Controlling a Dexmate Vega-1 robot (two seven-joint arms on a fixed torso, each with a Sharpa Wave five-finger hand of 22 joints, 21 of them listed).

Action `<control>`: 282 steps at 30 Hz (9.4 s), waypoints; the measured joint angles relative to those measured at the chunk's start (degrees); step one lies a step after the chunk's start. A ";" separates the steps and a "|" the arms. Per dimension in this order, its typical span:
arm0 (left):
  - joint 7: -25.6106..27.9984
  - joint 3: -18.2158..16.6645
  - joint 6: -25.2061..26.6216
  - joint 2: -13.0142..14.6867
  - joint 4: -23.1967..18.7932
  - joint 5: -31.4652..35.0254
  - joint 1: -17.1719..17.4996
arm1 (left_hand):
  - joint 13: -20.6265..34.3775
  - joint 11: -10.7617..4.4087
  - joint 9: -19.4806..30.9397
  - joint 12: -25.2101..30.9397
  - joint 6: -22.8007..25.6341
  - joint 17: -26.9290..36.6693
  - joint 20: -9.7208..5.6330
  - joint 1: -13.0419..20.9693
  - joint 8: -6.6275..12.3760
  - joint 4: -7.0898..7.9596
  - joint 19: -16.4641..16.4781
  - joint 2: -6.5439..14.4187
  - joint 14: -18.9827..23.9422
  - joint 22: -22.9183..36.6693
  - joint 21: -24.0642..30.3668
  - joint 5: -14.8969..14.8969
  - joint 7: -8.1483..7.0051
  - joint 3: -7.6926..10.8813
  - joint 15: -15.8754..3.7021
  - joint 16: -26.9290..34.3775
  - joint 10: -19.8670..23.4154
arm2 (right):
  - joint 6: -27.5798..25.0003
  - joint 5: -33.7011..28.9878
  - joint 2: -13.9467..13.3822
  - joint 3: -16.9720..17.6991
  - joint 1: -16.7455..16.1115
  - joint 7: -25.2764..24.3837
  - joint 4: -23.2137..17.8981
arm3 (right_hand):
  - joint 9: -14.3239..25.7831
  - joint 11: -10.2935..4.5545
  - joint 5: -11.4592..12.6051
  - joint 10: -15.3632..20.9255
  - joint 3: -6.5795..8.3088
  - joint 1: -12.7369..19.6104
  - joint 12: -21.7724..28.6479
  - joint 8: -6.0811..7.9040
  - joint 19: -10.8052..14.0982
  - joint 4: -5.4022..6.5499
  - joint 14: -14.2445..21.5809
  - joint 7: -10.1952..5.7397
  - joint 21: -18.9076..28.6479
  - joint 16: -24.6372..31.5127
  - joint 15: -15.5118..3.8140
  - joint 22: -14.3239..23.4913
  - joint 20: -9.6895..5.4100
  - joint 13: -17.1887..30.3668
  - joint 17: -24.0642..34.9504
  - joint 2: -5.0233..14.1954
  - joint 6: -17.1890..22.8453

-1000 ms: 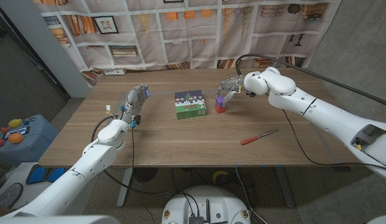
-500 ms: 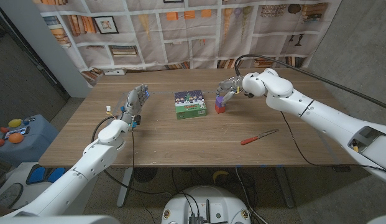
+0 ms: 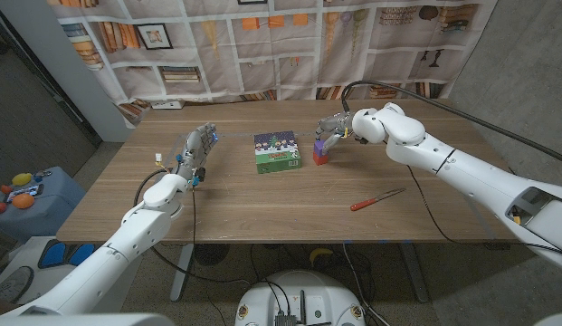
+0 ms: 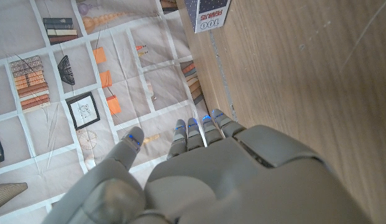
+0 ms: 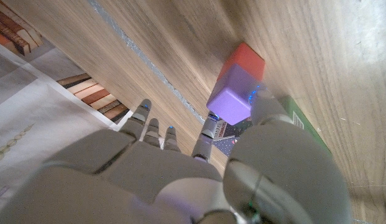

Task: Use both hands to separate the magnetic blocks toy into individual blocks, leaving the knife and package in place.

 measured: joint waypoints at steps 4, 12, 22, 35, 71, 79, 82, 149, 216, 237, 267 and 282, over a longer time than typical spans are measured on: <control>0.05 0.00 0.01 -0.04 0.00 -0.02 0.00 | 0.00 0.00 0.00 0.00 0.00 0.00 0.00 0.00 0.00 0.00 0.00 0.00 0.00 0.00 0.00 0.00 0.00 0.00 0.00 0.00 0.00 | -0.02 -0.11 -0.09 0.02 -0.25 -0.78 -0.01 | 0.46 -0.60 0.00 1.01 0.00 0.47 0.00 1.43 0.99 0.00 0.62 0.02 0.00 0.22 -0.62 0.00 -0.19 -0.12 0.28 0.44 2.42; 0.28 0.00 0.01 -0.08 -0.11 -0.03 0.23 | 0.00 0.00 0.00 0.00 0.00 0.00 0.00 0.00 0.00 0.00 0.00 0.00 0.00 0.00 0.00 0.00 0.00 0.00 0.00 0.00 -0.01 | 0.33 -0.08 -0.43 0.45 -0.61 -2.14 -0.28 | 1.47 -2.57 -0.01 2.97 -0.49 1.68 0.25 5.01 2.32 0.14 1.86 0.08 0.00 0.44 -1.45 0.00 -1.08 -0.15 0.51 0.30 8.14; 0.77 -0.01 0.01 -0.10 -0.67 0.03 0.67 | 0.00 0.01 0.00 0.00 0.00 0.00 0.00 0.00 0.00 0.18 0.00 0.00 0.00 0.00 0.00 0.00 0.00 0.17 0.00 0.00 -0.01 | 0.58 0.63 -0.85 1.18 -0.93 -2.91 -0.88 | 1.93 -3.69 -0.19 4.71 -1.20 2.31 0.55 7.68 3.66 0.38 2.77 1.26 0.00 0.98 -2.36 0.00 -1.63 -0.43 0.56 0.92 10.81; 1.77 -0.37 0.01 0.35 -2.53 0.42 1.88 | 0.00 0.01 0.00 0.01 0.00 0.00 0.00 0.00 0.00 0.17 0.00 0.00 0.00 0.00 0.00 0.00 0.00 0.16 0.00 0.00 -0.01 | 0.73 3.70 -1.75 3.26 -1.69 -3.66 -2.07 | 1.93 -5.05 -0.41 7.09 -1.68 2.37 0.77 8.29 4.87 0.38 3.59 2.57 0.00 1.30 -3.18 0.00 -2.02 -0.52 0.80 0.98 12.12; 3.60 -1.10 2.17 3.54 -10.03 3.36 4.22 | 0.00 -0.51 0.00 0.01 1.56 -0.12 0.21 2.06 0.00 -4.68 0.21 0.83 -0.22 -0.13 0.00 -0.73 -0.92 1.61 -0.22 -0.27 0.51 | 0.70 25.34 -6.12 13.25 -6.97 -11.51 -4.95 | 1.93 -5.93 -0.20 9.63 -2.23 2.37 0.77 8.33 6.00 0.15 4.30 4.52 0.00 1.30 -3.90 0.00 -2.75 -0.66 0.79 0.98 14.07; 3.36 -1.08 2.55 4.32 -11.45 4.06 4.40 | 0.00 -1.35 0.00 0.01 2.06 -0.11 0.20 3.94 0.00 -8.19 0.21 1.65 -0.22 -0.13 0.00 -1.16 -1.43 2.25 -0.22 -0.27 0.90 | 1.71 30.98 -6.91 15.40 -8.73 -14.72 -5.12 | 1.93 -6.32 -0.23 10.45 -2.31 2.37 0.76 8.34 6.94 0.23 5.11 4.74 0.00 1.72 -4.30 0.00 -2.86 -0.66 1.07 0.98 14.29; 3.06 -1.03 2.77 4.68 -12.02 4.36 4.41 | 0.00 -1.34 0.00 0.01 2.06 -0.11 0.20 4.45 0.04 -8.93 0.21 1.90 -0.22 -0.13 0.00 -1.39 -1.43 2.38 -0.22 -0.27 0.90 | 2.38 33.53 -7.15 16.37 -9.63 -16.17 -5.11 | 1.93 -6.34 -0.24 10.83 -2.31 2.37 0.75 8.34 7.03 0.23 5.11 4.74 0.00 1.72 -4.30 0.00 -2.95 -0.66 1.07 0.98 14.29; -18.41 7.78 6.63 4.42 -7.13 0.19 -10.72 | 0.28 2.58 0.56 -0.66 1.55 0.30 5.87 19.10 0.78 -14.23 -11.37 -5.20 -11.67 0.02 -0.91 -1.12 0.55 2.98 5.13 -0.67 -11.00 | 23.48 66.48 1.52 24.32 -21.02 -31.76 7.58 | 1.91 -6.44 -0.85 14.83 -3.01 4.91 0.96 9.78 9.17 -0.16 6.53 6.88 0.00 2.61 -5.73 0.00 -4.28 -0.77 1.56 1.13 16.41; -37.47 16.38 7.71 -6.03 9.43 -1.82 -25.97 | 0.27 7.49 0.83 0.24 2.52 0.28 9.76 24.59 1.33 -13.83 -11.55 -10.11 -11.68 0.01 0.37 -0.72 5.17 2.26 8.40 0.02 -13.63 | 31.62 68.54 7.31 22.72 -19.97 -31.92 14.30 | 1.24 -6.44 -0.85 14.82 -3.81 5.46 -0.39 9.78 9.16 0.14 5.91 7.09 -0.27 2.61 -5.53 0.00 -4.28 -0.79 2.12 0.59 16.62; -31.03 16.94 9.05 -7.44 7.16 -0.15 -24.91 | 0.27 6.40 0.82 1.57 11.80 0.28 10.25 28.81 4.48 -13.87 -11.48 -9.96 -11.99 0.00 0.80 -0.72 5.18 2.68 7.66 0.67 -12.48 | 31.62 67.73 7.45 22.66 -19.97 -32.82 13.82 | 0.94 -6.44 -0.90 14.82 -3.98 5.46 -0.39 9.78 9.16 0.30 5.91 7.08 -0.23 2.61 -5.53 0.00 -4.28 -0.80 2.12 0.59 16.61; -23.21 16.52 5.59 -9.34 4.10 1.74 -21.42 | 0.13 2.46 0.96 1.57 17.82 0.27 8.44 33.10 5.55 -13.88 -11.20 -11.09 -11.56 0.00 0.80 -0.68 1.47 2.67 5.81 1.06 -7.36 | 31.10 67.57 6.42 23.24 -21.50 -33.47 11.89 | 0.60 -6.44 -0.84 14.81 -4.20 5.46 -0.39 9.78 9.16 0.07 5.91 7.07 -0.22 2.61 -5.53 0.00 -4.28 -0.81 2.39 0.59 16.60; -21.30 16.23 2.92 -10.80 4.48 1.94 -20.38 | 0.14 1.02 1.09 1.56 23.50 0.27 6.93 36.07 7.11 -13.89 -8.16 -11.60 -8.64 0.00 0.80 -0.68 -0.10 2.67 4.39 1.06 -4.29 | 30.83 67.77 6.21 23.53 -22.02 -33.85 11.46 | 0.54 -6.44 -0.85 14.81 -4.44 5.46 -0.39 9.78 9.16 0.31 5.92 7.07 -0.22 2.61 -5.52 0.00 -4.28 -0.80 2.38 0.60 16.60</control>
